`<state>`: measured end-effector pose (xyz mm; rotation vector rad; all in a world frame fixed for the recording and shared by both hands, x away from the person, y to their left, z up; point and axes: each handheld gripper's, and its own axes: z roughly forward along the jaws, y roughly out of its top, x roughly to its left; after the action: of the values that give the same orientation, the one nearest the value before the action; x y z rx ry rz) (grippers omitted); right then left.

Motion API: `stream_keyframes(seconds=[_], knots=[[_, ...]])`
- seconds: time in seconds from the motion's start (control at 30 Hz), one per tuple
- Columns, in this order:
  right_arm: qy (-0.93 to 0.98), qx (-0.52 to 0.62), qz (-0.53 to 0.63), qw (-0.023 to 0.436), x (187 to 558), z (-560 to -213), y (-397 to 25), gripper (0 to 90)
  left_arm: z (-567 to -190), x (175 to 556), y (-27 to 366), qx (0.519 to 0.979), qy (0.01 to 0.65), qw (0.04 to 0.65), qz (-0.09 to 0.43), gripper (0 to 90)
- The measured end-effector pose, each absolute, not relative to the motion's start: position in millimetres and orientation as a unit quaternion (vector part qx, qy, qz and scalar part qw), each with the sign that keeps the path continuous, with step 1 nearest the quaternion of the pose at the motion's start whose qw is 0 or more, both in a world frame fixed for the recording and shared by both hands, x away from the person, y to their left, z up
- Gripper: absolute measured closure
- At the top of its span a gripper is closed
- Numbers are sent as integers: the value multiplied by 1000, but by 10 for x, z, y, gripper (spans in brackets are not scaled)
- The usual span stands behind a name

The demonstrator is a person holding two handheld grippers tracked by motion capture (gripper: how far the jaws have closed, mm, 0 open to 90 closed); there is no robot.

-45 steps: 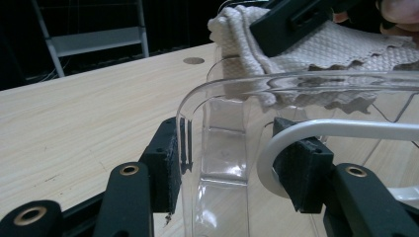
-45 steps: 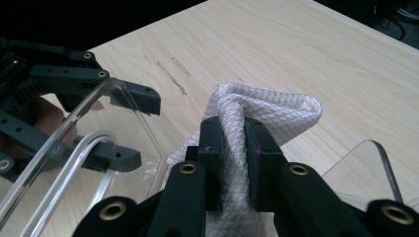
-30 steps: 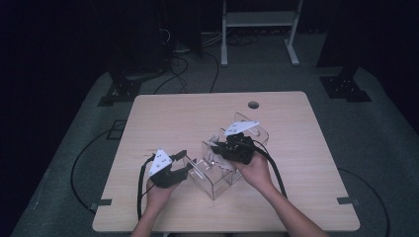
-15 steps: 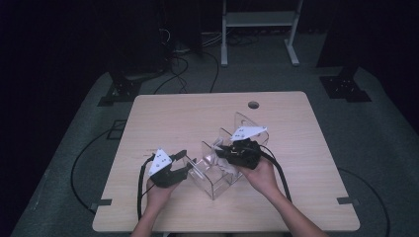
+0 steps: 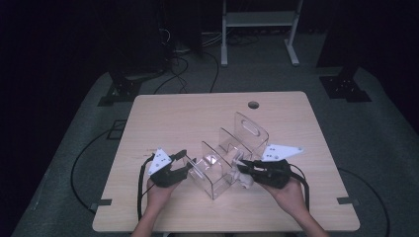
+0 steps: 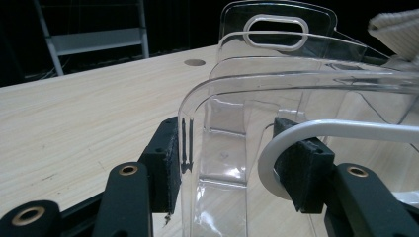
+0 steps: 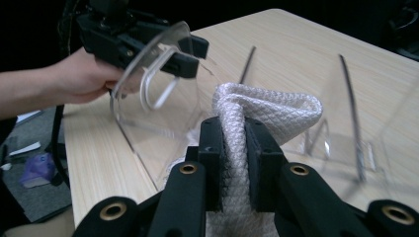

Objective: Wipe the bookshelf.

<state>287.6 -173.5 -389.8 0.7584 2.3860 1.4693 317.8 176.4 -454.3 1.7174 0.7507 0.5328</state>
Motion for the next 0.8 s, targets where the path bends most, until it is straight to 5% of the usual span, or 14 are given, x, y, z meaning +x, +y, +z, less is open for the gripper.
stream_keyframes(seconds=[0.47,0.8], knots=[[764,367,501,176,3227,-4327,-2429,786,-4553,3186,1761,725,321,567,221,478],[775,331,512,166,3268,-4368,-2264,784,-4554,3181,1757,724,324,567,221,479]])
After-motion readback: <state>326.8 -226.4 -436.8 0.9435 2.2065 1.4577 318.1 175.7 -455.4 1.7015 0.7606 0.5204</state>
